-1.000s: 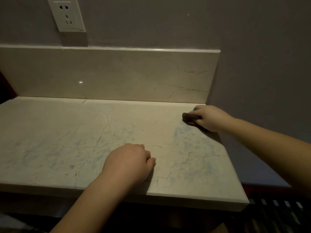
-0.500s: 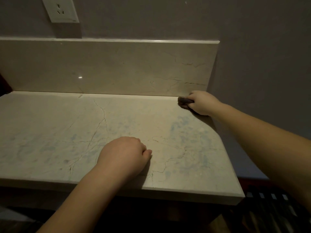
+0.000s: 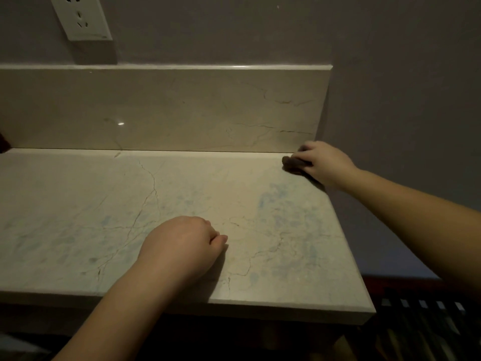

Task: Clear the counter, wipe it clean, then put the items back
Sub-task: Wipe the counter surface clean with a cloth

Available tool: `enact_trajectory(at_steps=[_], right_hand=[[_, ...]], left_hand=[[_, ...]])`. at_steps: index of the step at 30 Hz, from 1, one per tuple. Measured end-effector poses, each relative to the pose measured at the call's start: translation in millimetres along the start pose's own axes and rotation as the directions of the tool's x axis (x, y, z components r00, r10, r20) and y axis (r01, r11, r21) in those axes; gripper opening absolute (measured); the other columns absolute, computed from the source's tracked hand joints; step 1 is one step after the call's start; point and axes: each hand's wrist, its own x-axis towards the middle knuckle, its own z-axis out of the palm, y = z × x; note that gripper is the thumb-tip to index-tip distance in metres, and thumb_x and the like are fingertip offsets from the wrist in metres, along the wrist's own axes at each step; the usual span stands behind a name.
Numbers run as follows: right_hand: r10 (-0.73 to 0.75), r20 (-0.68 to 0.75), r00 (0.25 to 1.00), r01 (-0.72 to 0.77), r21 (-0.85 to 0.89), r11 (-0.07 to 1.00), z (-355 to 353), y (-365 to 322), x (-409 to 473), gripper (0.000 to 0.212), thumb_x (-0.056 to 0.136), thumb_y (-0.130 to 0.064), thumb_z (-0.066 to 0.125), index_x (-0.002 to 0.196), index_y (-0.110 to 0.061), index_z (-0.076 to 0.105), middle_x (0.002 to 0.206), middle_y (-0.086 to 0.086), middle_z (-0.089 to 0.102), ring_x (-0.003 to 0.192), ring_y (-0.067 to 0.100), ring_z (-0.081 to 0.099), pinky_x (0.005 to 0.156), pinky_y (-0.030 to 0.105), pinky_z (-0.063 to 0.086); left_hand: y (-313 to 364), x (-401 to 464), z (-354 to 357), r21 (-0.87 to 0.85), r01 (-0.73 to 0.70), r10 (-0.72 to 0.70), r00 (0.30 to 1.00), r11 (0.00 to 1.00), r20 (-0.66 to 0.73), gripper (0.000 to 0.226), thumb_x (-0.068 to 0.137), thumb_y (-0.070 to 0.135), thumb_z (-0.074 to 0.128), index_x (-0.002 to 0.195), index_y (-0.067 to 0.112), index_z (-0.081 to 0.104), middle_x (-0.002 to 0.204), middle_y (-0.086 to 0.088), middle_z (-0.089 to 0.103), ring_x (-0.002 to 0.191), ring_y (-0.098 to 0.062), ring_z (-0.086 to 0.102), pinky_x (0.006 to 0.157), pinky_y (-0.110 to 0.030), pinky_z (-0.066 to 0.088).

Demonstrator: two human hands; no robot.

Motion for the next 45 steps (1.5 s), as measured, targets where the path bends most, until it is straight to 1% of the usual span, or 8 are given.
enact_trajectory(at_steps=[3,6,12,17,23,27,34,45], right_hand=[[0.065,-0.090,0.994,-0.067,-0.016,0.998,2,13,13,0.040,0.093,-0.051,0.045,0.116,-0.026,0.066,0.108,0.004,0.058,0.099,0.027,0.051,0.071,0.033,0.043],[0.135,-0.072,0.988,-0.138,-0.029,0.990,12,25,21,0.032,0.096,-0.041,0.048,0.118,-0.027,0.066,0.107,0.004,0.058,0.099,0.027,0.052,0.071,0.034,0.044],[0.257,-0.033,0.966,-0.248,0.173,0.953,15,26,24,0.030,0.094,-0.025,0.053,0.122,-0.023,0.065,0.112,0.006,0.058,0.104,0.027,0.053,0.079,0.030,0.040],[0.236,0.061,0.970,-0.243,0.273,0.931,0,6,-8,0.026,0.091,-0.034,0.060,0.114,-0.027,0.068,0.100,-0.003,0.058,0.092,0.018,0.054,0.071,0.025,0.036],[0.094,0.108,0.990,-0.128,0.378,0.917,-16,-32,-94,0.023,0.090,-0.023,0.063,0.110,-0.032,0.070,0.099,-0.015,0.059,0.090,0.005,0.054,0.072,0.015,0.038],[0.101,0.112,0.988,-0.136,0.368,0.920,-15,-28,-86,0.024,0.090,-0.022,0.062,0.111,-0.029,0.070,0.099,-0.011,0.059,0.091,0.009,0.055,0.072,0.019,0.037],[0.295,0.058,0.954,-0.301,0.213,0.930,0,0,-15,0.032,0.090,-0.021,0.054,0.119,-0.027,0.066,0.109,0.005,0.062,0.099,0.023,0.057,0.074,0.028,0.041],[0.067,0.069,0.995,-0.086,0.318,0.944,-16,-35,-113,0.027,0.092,-0.024,0.059,0.117,-0.030,0.067,0.100,-0.012,0.059,0.090,0.003,0.047,0.071,0.006,0.033]], left_hand=[[-3,2,-4,0.000,-0.002,0.002,1.000,1.000,0.014,0.044,0.098,0.051,0.034,0.110,0.031,0.072,0.121,0.012,0.065,0.101,-0.008,0.061,0.087,-0.031,0.052],[-2,2,-5,-0.003,-0.002,0.002,1.000,1.000,0.019,0.044,0.099,0.051,0.034,0.110,0.031,0.072,0.120,0.013,0.066,0.101,-0.007,0.061,0.086,-0.029,0.051],[-3,2,-2,-0.020,0.003,-0.003,1.000,1.000,-0.002,0.044,0.098,0.053,0.035,0.111,0.032,0.071,0.121,0.014,0.065,0.103,-0.006,0.059,0.088,-0.030,0.051],[-4,2,-2,-0.020,-0.006,0.006,1.000,1.000,-0.008,0.044,0.098,0.053,0.034,0.112,0.032,0.071,0.123,0.016,0.063,0.106,-0.007,0.059,0.090,-0.031,0.050],[-4,1,0,-0.042,-0.012,0.010,0.999,0.999,-0.031,0.043,0.098,0.052,0.035,0.109,0.032,0.072,0.125,0.018,0.062,0.103,-0.006,0.060,0.085,-0.028,0.051],[-3,0,1,-0.035,-0.013,0.011,0.999,0.999,-0.040,0.044,0.098,0.052,0.034,0.109,0.032,0.072,0.127,0.017,0.062,0.105,-0.008,0.060,0.087,-0.029,0.051],[-4,-1,0,-0.015,-0.022,0.021,0.999,1.000,-0.037,0.044,0.099,0.051,0.033,0.114,0.032,0.070,0.126,0.015,0.062,0.109,-0.009,0.058,0.090,-0.032,0.049],[-5,3,-4,-0.017,-0.023,0.023,1.000,1.000,-0.016,0.045,0.099,0.053,0.034,0.110,0.031,0.072,0.116,0.014,0.067,0.100,-0.007,0.060,0.084,-0.026,0.050]])
